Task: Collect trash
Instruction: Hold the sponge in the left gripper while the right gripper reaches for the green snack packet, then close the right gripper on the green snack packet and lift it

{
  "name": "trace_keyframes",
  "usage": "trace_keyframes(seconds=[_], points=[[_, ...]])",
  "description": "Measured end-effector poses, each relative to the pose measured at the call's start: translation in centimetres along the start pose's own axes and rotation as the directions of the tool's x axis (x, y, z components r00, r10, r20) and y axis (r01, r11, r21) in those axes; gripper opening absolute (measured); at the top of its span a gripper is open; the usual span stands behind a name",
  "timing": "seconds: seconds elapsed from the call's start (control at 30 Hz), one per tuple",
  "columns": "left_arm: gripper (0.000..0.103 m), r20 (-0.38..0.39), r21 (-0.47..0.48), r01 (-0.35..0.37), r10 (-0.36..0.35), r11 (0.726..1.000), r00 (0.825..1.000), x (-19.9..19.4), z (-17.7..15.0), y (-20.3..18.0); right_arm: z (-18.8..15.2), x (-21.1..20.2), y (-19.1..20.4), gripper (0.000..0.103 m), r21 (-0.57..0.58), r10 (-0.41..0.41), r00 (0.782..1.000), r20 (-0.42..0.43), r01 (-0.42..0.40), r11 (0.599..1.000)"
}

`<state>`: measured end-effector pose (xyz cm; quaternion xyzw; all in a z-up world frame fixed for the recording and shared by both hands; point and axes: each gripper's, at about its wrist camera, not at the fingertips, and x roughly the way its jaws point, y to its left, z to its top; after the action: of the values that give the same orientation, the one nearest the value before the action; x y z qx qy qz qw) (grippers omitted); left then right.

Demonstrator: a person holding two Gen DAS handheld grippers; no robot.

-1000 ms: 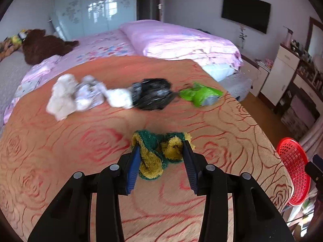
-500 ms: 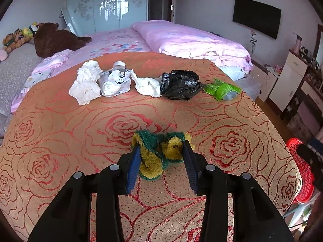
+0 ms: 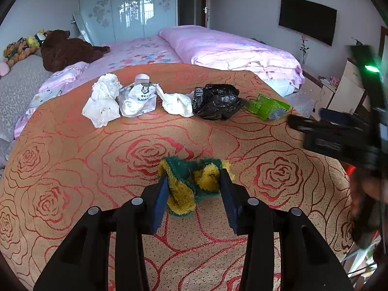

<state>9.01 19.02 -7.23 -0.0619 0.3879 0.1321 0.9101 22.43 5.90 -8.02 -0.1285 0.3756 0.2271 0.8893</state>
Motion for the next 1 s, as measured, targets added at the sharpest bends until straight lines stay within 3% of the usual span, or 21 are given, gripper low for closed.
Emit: trace_keyframes(seconds=[0.2, 0.4, 0.57, 0.73, 1.0], points=[[0.04, 0.0, 0.003, -0.001, 0.001, 1.0, 1.0, 0.2, 0.0, -0.1, 2.3, 3.3, 2.4, 0.082, -0.131, -0.013, 0.999, -0.053, 0.005, 0.991], [0.04, 0.003, 0.009, -0.005, 0.005, 1.0, 1.0, 0.3, -0.1, -0.1, 3.7, 4.8, 3.0, 0.08, -0.113, 0.023, 0.998, -0.058, -0.03, 0.993], [0.04, 0.004, 0.012, -0.008, 0.008, 1.0, 1.0, 0.3, -0.2, -0.1, 4.2, 5.4, 3.4, 0.048, -0.089, 0.074, 0.994, -0.079, -0.081, 0.993], [0.04, 0.005, 0.011, -0.008, 0.008, 1.0, 1.0, 0.3, -0.3, -0.1, 4.1, 5.0, 4.2, 0.04, -0.106, 0.07, 0.995, -0.071, -0.078, 0.991], [0.04, 0.008, 0.012, -0.016, 0.016, 1.0, 1.0, 0.1, -0.5, -0.2, 2.2, 3.3, 3.6, 0.039, -0.062, 0.092, 0.993, -0.076, -0.097, 0.993]])
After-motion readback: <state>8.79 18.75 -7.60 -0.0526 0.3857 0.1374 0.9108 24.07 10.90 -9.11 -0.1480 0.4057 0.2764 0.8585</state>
